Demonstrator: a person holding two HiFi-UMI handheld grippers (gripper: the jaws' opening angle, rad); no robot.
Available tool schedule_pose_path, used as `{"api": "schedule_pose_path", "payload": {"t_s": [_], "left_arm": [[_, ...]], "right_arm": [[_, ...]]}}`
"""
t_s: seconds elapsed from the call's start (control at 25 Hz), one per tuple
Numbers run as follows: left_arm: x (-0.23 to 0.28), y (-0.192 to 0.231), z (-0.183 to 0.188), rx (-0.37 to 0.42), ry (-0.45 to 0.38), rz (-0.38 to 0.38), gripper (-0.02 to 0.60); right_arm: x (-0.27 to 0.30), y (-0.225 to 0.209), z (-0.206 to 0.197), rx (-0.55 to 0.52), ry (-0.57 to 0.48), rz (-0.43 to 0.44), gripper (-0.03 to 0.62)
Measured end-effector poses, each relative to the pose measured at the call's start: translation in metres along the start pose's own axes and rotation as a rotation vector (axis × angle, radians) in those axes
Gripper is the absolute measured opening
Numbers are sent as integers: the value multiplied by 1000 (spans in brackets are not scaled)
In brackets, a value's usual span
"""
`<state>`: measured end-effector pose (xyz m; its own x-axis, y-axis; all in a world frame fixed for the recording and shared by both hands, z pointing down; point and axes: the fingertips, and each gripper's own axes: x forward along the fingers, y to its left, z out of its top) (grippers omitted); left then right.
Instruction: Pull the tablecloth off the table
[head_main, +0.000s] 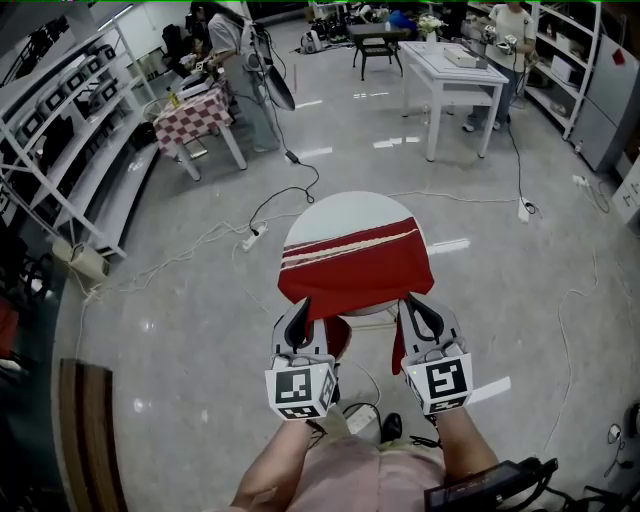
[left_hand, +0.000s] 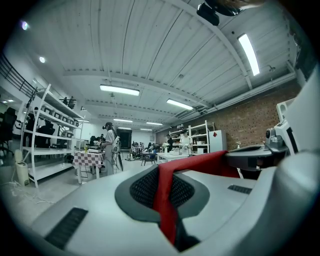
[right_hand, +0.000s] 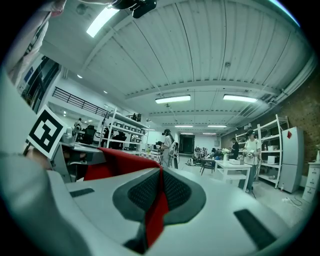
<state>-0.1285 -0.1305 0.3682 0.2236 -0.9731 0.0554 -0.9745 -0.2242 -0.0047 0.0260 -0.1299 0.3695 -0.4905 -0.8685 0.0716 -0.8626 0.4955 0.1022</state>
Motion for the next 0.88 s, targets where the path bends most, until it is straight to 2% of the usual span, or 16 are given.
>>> {"api": "schedule_pose_path", "payload": {"t_s": [0.44, 0.88], "left_arm": [[-21, -1, 7, -1, -27, 13, 40], [-27, -23, 13, 0, -38, 40, 40]], "right_arm": [[-15, 11, 10, -16, -29, 14, 28], [-32, -2, 13, -21, -45, 54, 28]]}}
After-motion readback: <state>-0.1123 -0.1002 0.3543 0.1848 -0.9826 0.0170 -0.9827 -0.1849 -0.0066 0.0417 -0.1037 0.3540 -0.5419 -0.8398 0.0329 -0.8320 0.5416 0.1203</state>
